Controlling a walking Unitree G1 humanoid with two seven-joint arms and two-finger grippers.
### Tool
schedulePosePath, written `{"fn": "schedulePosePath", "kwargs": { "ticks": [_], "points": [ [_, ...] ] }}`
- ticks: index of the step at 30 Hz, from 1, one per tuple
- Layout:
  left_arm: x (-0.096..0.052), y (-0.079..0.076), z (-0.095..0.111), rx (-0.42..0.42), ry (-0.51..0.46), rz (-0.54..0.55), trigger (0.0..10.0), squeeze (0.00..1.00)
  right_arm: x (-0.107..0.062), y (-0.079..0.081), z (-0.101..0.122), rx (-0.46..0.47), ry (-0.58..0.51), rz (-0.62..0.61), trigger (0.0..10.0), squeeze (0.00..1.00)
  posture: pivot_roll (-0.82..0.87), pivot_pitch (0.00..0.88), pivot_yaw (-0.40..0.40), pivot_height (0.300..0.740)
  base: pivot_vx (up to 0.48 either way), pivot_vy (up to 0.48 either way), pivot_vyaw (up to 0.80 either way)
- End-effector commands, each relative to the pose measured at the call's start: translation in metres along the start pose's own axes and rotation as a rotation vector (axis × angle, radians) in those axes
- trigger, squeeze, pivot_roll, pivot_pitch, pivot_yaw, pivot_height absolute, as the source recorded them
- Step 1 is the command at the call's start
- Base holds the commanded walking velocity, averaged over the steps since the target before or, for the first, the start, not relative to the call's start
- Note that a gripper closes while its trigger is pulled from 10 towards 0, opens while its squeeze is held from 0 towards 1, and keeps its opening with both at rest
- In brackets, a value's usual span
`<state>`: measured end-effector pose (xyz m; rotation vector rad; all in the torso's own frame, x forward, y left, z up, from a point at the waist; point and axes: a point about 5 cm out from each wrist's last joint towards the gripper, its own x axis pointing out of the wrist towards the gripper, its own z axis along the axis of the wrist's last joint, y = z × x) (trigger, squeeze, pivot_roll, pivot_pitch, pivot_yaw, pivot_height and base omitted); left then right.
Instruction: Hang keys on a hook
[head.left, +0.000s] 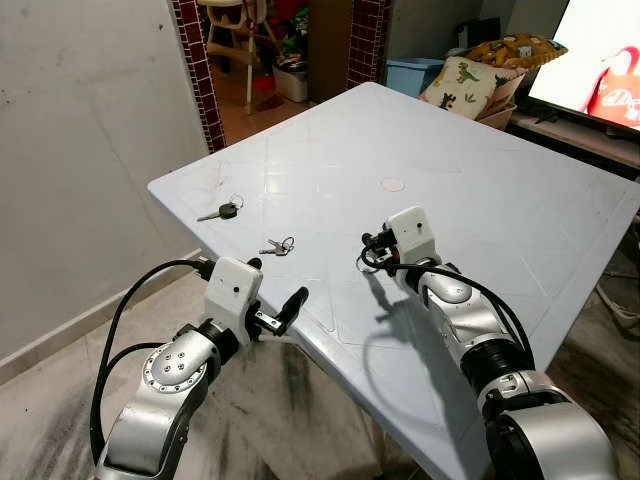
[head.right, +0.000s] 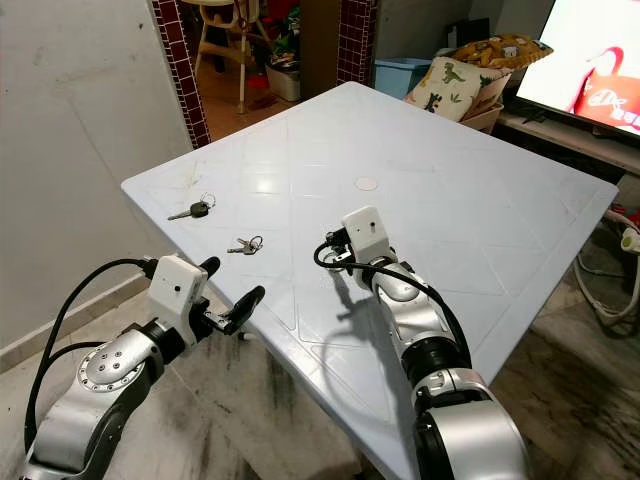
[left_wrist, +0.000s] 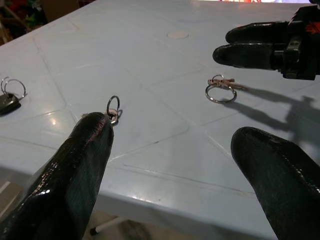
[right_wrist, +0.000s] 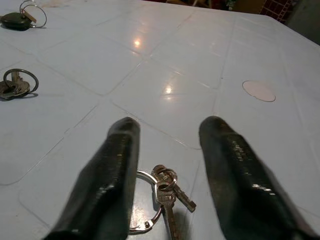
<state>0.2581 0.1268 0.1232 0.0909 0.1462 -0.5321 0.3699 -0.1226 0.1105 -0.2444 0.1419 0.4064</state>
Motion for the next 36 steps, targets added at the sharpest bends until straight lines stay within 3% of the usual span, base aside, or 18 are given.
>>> {"fn": "schedulePosePath", "kwargs": {
  "ticks": [1, 6, 7, 8, 9, 24, 36],
  "points": [
    [-0.003, -0.002, 0.001, 0.011, 0.007, -0.007, 10.0, 0.0, 0.002, 0.001, 0.003, -0.003, 0.005, 0.002, 10.0, 1.0, 0.09, 0.0, 0.023, 0.74, 0.0, 0.0, 0.0],
    [-0.007, -0.003, -0.002, 0.005, 0.02, -0.011, 10.0, 0.0, 0.0, 0.001, -0.005, 0.006, 0.056, 0.025, 10.0, 1.0, 0.09, 0.009, 0.025, 0.74, 0.0, 0.0, 0.0],
    [-0.007, -0.004, -0.002, 0.004, 0.023, -0.014, 10.0, 0.0, 0.0, 0.001, -0.009, 0.015, 0.078, 0.033, 10.0, 0.95, 0.09, 0.013, 0.026, 0.74, 0.0, 0.0, 0.0],
    [-0.007, -0.004, -0.002, 0.004, 0.025, -0.016, 10.0, 0.0, -0.001, 0.001, -0.01, 0.023, 0.087, 0.034, 10.0, 0.66, 0.09, 0.015, 0.026, 0.74, 0.0, 0.0, 0.0],
    [-0.007, -0.004, -0.002, 0.004, 0.026, -0.016, 10.0, 0.0, -0.001, 0.001, -0.012, 0.03, 0.094, 0.034, 10.0, 0.0, 0.09, 0.018, 0.027, 0.74, 0.0, 0.0, 0.0],
    [-0.012, -0.006, -0.004, -0.002, 0.041, -0.024, 10.0, 0.0, -0.001, 0.008, -0.027, 0.034, 0.184, 0.049, 10.0, 0.0, 0.1, 0.037, 0.028, 0.74, 0.0, 0.0, 0.0],
    [-0.014, -0.005, -0.003, 0.004, 0.048, -0.023, 10.0, 0.0, 0.004, 0.003, -0.015, 0.017, 0.156, -0.017, 10.0, 0.0, 0.12, 0.044, 0.032, 0.74, 0.0, 0.0, 0.0]
  ]
}}
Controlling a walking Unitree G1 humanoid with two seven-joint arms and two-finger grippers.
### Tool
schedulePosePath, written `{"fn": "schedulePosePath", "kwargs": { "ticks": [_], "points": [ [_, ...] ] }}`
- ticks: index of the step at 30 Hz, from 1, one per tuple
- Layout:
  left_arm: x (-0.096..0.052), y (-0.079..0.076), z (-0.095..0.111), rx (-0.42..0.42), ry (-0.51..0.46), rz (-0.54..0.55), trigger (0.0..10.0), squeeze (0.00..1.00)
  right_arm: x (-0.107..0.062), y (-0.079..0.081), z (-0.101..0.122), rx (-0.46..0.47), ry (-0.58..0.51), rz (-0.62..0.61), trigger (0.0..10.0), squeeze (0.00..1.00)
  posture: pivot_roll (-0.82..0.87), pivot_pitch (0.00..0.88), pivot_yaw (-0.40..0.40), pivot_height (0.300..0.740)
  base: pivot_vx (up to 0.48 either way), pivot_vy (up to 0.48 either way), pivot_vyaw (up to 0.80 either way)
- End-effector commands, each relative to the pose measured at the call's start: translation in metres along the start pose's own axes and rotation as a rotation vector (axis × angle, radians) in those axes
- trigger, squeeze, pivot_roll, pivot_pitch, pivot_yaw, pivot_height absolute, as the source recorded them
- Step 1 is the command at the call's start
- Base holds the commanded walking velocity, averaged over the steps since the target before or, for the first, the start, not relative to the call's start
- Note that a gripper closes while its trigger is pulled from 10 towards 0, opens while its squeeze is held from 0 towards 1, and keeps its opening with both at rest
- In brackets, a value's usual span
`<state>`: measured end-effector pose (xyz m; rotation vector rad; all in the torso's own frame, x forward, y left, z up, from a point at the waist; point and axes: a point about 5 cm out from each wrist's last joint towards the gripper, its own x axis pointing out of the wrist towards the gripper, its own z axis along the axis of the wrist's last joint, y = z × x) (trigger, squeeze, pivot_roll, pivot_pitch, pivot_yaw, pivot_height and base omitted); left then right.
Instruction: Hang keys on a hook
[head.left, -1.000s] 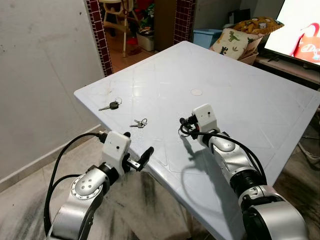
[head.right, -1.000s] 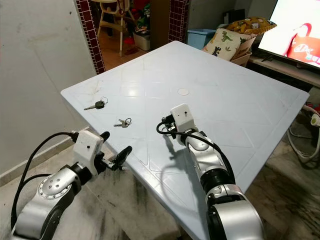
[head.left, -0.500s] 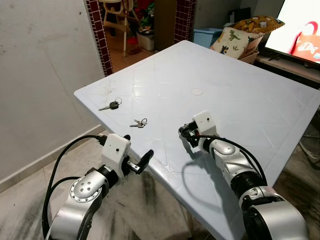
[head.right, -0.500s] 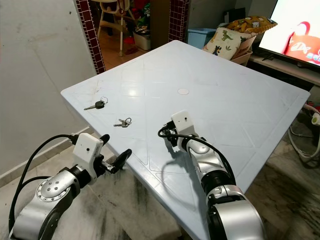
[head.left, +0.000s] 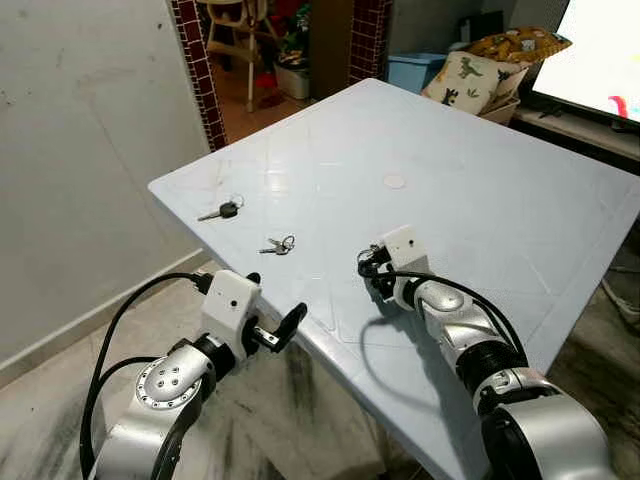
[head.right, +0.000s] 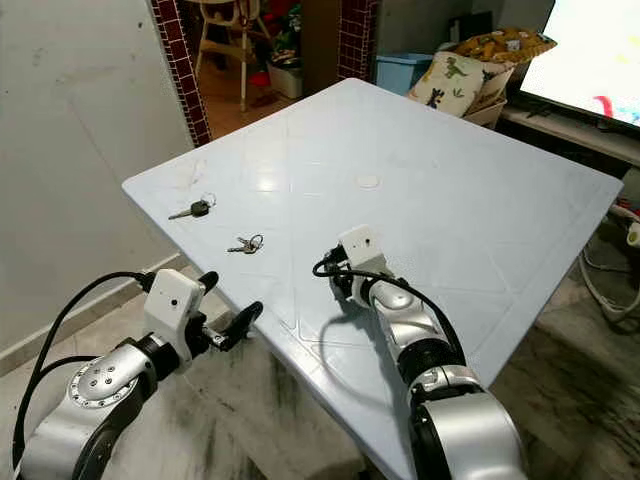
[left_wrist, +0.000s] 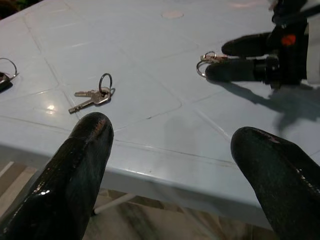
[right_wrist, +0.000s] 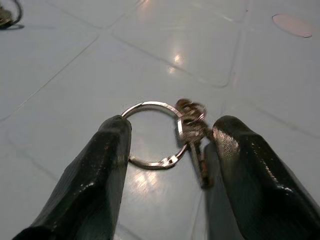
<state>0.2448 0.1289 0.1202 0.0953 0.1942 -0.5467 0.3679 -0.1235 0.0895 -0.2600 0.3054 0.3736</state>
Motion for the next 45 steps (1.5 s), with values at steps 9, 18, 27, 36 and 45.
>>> {"fn": "schedulePosePath", "kwargs": {
  "ticks": [9, 18, 27, 36, 45],
  "points": [
    [-0.005, 0.0, 0.003, 0.008, 0.006, -0.012, 10.0, 0.0, 0.002, -0.003, 0.006, 0.015, 0.0, -0.008, 10.0, 0.0, 0.13, 0.047, 0.035, 0.74, 0.0, 0.0, 0.0],
    [-0.005, -0.001, 0.004, 0.012, 0.012, -0.022, 10.0, 0.0, 0.002, 0.008, -0.007, 0.072, 0.049, 0.036, 0.0, 0.0, 0.14, 0.05, 0.039, 0.74, 0.0, 0.0, 0.0],
    [-0.007, -0.003, 0.002, 0.015, 0.021, -0.03, 10.0, 0.0, 0.001, 0.011, -0.016, 0.094, 0.084, 0.057, 0.0, 0.0, 0.14, 0.049, 0.041, 0.74, 0.0, 0.0, 0.0],
    [-0.006, -0.004, 0.001, 0.018, 0.022, -0.038, 10.0, 0.0, 0.0, 0.015, -0.022, 0.092, 0.102, 0.059, 0.0, 0.0, 0.13, 0.039, 0.036, 0.74, 0.0, 0.0, 0.0],
    [-0.004, -0.004, 0.002, 0.022, 0.02, -0.044, 10.0, 0.0, 0.0, 0.016, -0.024, 0.098, 0.11, 0.061, 0.0, 0.0, 0.13, 0.032, 0.037, 0.74, 0.0, 0.0, 0.0]
  ]
}}
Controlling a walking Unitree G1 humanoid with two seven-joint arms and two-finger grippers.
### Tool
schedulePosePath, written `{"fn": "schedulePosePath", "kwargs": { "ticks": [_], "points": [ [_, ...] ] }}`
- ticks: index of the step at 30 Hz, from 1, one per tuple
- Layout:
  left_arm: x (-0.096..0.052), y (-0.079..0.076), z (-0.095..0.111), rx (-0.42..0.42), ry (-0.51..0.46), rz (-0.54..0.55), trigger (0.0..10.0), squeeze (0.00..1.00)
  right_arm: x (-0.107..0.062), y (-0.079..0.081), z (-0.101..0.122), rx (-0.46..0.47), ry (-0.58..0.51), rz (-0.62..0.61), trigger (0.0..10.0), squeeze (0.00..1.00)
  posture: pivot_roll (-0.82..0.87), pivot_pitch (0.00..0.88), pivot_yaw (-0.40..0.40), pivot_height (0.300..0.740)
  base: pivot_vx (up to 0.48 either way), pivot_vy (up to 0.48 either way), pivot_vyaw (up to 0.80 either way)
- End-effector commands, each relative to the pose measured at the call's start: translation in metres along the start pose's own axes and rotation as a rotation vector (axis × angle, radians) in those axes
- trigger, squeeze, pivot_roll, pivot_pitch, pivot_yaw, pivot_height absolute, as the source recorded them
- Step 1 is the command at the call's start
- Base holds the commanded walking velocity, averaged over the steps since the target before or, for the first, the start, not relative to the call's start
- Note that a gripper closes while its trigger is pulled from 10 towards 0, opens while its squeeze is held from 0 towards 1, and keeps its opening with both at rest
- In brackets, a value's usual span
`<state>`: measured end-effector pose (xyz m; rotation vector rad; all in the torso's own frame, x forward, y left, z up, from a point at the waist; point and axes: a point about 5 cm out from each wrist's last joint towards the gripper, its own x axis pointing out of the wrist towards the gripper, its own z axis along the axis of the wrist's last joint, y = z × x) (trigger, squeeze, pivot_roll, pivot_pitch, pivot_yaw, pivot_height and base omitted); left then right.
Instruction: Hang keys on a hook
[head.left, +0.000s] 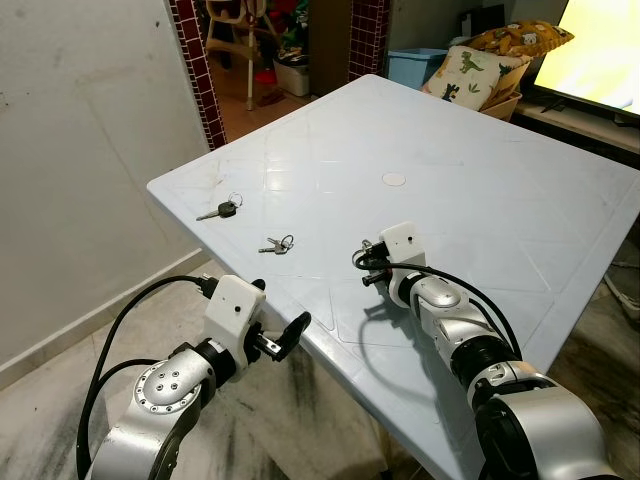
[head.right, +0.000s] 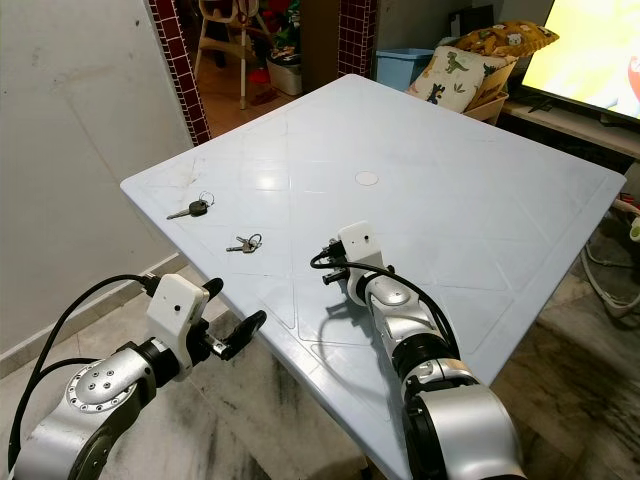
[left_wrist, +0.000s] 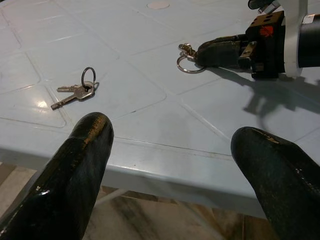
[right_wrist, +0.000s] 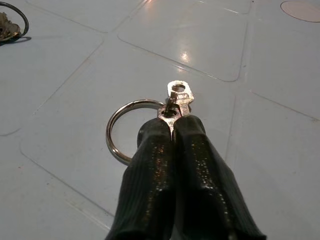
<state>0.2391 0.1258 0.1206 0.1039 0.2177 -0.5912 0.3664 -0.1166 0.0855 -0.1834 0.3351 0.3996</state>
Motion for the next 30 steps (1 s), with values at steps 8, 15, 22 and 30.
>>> {"fn": "schedulePosePath", "kwargs": {
  "ticks": [8, 15, 22, 30],
  "points": [
    [0.0, 0.003, 0.002, 0.018, -0.003, 0.001, 10.0, 0.0, -0.002, 0.008, -0.022, 0.049, 0.099, 0.012, 0.0, 0.0, 0.13, 0.032, 0.043, 0.74, 0.0, 0.0, 0.0],
    [0.001, 0.004, 0.003, 0.022, -0.006, 0.0, 10.0, 0.0, -0.002, 0.005, -0.018, 0.059, 0.069, -0.009, 0.0, 0.0, 0.13, 0.029, 0.048, 0.74, 0.0, 0.0, 0.0],
    [0.003, 0.005, 0.004, 0.027, -0.009, 0.003, 10.0, 0.0, -0.003, -0.009, 0.002, 0.103, -0.085, -0.079, 0.0, 0.0, 0.13, 0.024, 0.053, 0.74, 0.0, 0.0, 0.0],
    [0.002, 0.01, 0.005, 0.037, -0.005, 0.01, 10.0, 0.0, -0.004, -0.013, 0.022, 0.119, -0.202, -0.089, 0.0, 0.0, 0.13, 0.013, 0.062, 0.74, 0.0, 0.0, 0.0]
  ]
}}
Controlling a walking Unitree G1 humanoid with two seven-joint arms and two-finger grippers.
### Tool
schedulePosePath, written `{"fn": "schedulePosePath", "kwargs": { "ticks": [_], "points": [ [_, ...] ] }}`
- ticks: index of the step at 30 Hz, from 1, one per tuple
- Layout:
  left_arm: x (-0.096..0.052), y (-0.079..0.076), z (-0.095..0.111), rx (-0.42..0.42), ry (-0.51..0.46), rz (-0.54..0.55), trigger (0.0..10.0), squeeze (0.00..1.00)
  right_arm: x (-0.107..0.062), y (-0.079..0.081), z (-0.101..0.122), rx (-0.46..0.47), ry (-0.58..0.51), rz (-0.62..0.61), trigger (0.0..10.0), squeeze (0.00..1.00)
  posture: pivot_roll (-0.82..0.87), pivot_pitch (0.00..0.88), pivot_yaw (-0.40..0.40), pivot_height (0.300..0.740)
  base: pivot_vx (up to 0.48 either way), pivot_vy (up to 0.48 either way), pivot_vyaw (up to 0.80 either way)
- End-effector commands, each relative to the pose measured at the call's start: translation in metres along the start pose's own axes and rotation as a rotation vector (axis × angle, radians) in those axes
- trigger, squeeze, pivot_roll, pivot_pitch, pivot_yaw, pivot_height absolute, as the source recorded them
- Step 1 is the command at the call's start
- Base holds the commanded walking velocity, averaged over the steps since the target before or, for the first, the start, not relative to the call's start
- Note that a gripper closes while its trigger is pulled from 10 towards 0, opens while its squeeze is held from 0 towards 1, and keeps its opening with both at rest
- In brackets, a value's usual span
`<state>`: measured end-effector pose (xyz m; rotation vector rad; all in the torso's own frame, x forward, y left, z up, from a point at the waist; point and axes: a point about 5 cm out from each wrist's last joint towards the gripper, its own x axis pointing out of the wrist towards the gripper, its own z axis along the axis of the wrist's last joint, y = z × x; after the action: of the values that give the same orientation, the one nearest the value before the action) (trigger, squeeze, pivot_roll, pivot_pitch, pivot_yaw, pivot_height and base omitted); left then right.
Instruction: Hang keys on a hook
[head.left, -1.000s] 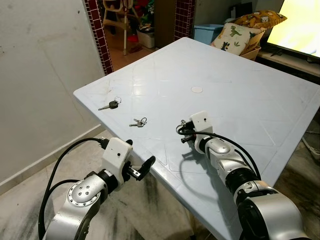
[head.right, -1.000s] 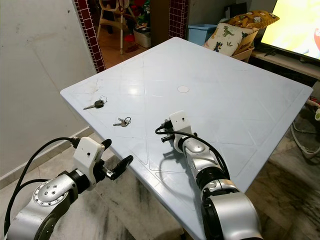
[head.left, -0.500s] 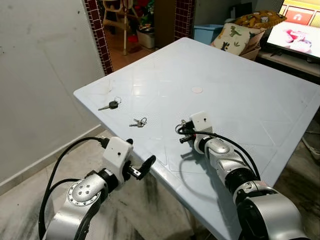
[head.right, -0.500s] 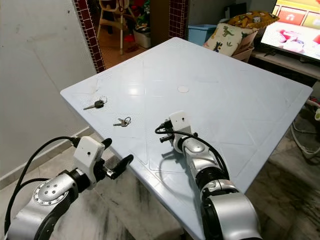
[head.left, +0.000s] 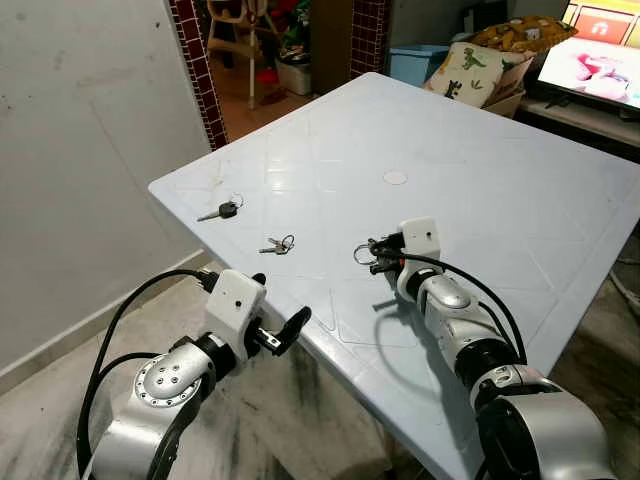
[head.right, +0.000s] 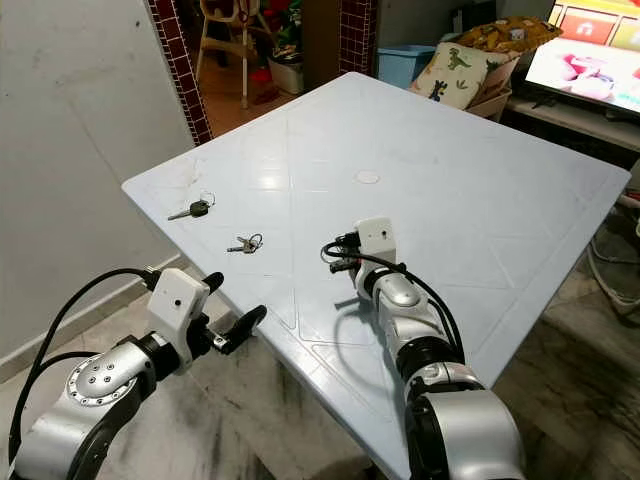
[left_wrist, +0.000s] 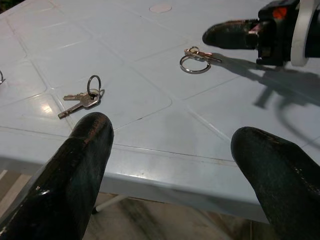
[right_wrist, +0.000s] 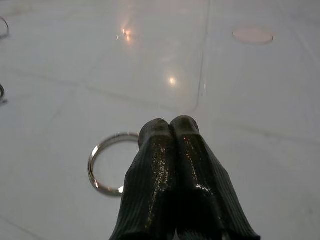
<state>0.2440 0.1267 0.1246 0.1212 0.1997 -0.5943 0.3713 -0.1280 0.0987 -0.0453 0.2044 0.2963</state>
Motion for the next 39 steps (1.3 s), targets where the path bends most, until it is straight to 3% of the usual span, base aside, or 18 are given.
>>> {"fn": "schedulePosePath", "kwargs": {
  "ticks": [1, 6, 7, 9, 10, 15, 39],
  "points": [
    [-0.001, 0.006, 0.0, 0.016, 0.007, 0.01, 10.0, 0.0, 0.002, 0.002, 0.01, -0.004, -0.054, 0.008, 0.0, 0.0, 0.13, 0.013, 0.062, 0.74, 0.0, 0.0, 0.0],
    [0.003, 0.005, 0.002, 0.017, -0.001, 0.005, 10.0, 0.0, 0.002, 0.003, 0.017, -0.029, -0.087, 0.02, 0.0, 0.0, 0.12, 0.006, 0.064, 0.74, 0.0, 0.0, 0.0],
    [0.004, 0.004, 0.001, 0.016, -0.002, 0.003, 10.0, 0.0, 0.003, 0.005, 0.016, -0.047, -0.081, 0.019, 4.3, 0.99, 0.12, 0.004, 0.063, 0.74, 0.0, 0.0, 0.0],
    [0.004, 0.003, 0.001, 0.016, -0.003, 0.001, 10.0, 0.0, 0.003, 0.006, 0.015, -0.06, -0.076, 0.018, 4.3, 0.99, 0.12, 0.004, 0.063, 0.74, 0.0, 0.0, 0.0],
    [0.004, 0.003, 0.001, 0.016, -0.003, 0.0, 10.0, 0.0, 0.003, 0.009, 0.014, -0.058, -0.072, 0.028, 10.0, 1.0, 0.12, 0.004, 0.063, 0.74, 0.0, 0.0, 0.0],
    [0.003, 0.003, 0.003, 0.015, -0.008, 0.0, 10.0, 0.0, 0.006, 0.019, 0.012, -0.1, -0.059, 0.027, 10.0, 1.0, 0.13, 0.005, 0.062, 0.74, 0.0, 0.0, 0.0],
    [-0.002, -0.003, 0.001, -0.016, -0.01, -0.033, 10.0, 0.0, 0.011, 0.025, 0.003, -0.146, 0.079, -0.037, 10.0, 1.0, 0.16, 0.02, 0.042, 0.74, 0.0, 0.0, 0.0]
  ]
}}
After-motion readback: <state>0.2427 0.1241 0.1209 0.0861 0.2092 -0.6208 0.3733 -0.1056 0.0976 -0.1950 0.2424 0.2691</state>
